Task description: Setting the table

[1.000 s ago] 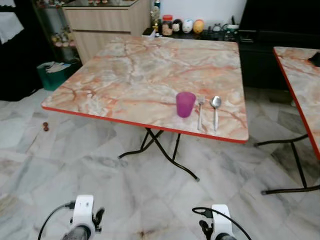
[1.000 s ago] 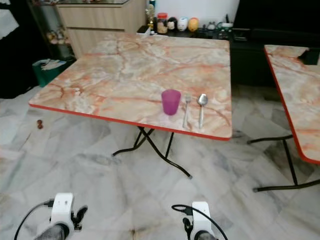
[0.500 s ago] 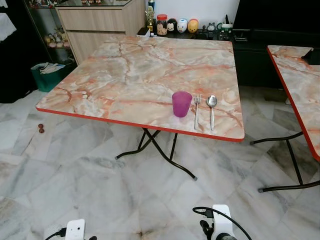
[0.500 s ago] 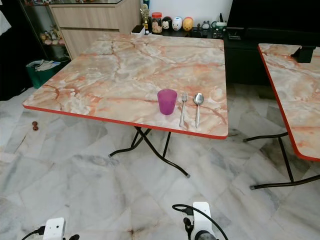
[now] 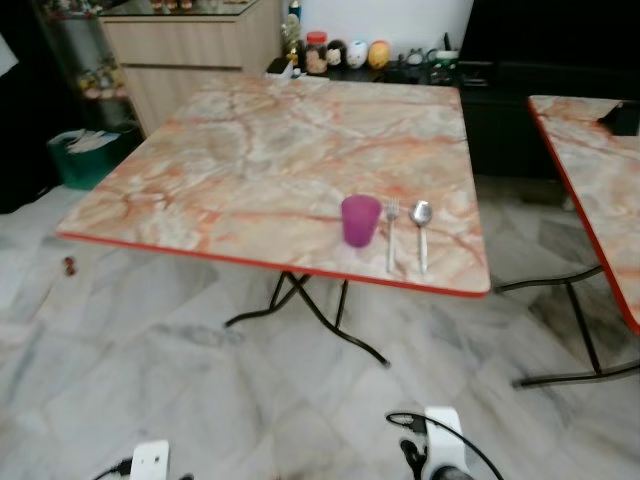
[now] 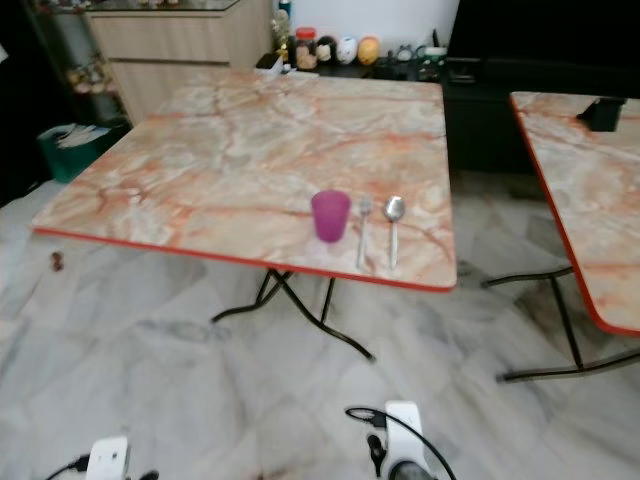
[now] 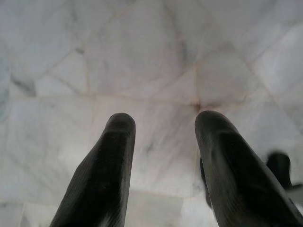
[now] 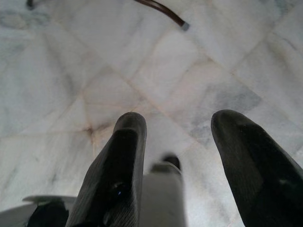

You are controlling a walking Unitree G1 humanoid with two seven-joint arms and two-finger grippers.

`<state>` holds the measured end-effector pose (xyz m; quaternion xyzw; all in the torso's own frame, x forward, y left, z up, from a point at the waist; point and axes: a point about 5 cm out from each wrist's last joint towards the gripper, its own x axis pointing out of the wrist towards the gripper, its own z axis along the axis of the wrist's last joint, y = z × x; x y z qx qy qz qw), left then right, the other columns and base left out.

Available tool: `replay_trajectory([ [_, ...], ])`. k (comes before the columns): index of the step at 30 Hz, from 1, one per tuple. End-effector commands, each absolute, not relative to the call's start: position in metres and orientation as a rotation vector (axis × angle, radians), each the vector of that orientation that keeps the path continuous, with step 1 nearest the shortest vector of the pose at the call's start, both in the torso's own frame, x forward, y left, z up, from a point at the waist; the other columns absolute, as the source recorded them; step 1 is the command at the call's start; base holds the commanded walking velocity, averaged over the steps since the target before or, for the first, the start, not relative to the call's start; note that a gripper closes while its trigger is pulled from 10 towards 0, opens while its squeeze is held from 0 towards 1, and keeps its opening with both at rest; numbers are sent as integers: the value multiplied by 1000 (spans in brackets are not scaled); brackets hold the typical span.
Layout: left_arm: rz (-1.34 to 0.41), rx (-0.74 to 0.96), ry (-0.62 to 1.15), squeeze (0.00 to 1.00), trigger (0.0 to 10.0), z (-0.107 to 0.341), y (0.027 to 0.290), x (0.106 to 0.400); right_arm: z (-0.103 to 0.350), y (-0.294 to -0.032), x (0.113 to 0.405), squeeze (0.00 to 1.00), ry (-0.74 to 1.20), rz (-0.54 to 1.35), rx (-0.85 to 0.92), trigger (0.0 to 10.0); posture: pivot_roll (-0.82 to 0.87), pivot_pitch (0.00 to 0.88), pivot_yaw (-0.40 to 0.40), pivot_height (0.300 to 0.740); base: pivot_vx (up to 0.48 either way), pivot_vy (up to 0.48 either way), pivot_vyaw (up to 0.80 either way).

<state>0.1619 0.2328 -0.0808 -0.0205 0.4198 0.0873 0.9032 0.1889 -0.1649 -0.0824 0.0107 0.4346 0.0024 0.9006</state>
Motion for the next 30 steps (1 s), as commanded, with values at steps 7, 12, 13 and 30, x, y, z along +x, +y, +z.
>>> replay_trajectory([
  [7,174,-43,860,0,10000,-81,232,161,-80,-167,192,0,885,-3,20,10000,-38,0,60,723,0,0,0],
  [12,171,-36,850,0,10000,-80,231,163,-81,-167,192,0,887,-5,24,10000,-38,0,61,723,0,0,0],
  [13,170,-35,845,0,10000,-80,231,164,-81,-167,192,0,890,-6,23,10000,-37,0,61,723,0,0,0],
  [30,163,-29,840,0,10000,-79,230,167,-81,-167,191,0,901,-6,28,10000,-38,0,64,723,0,0,-492],
])
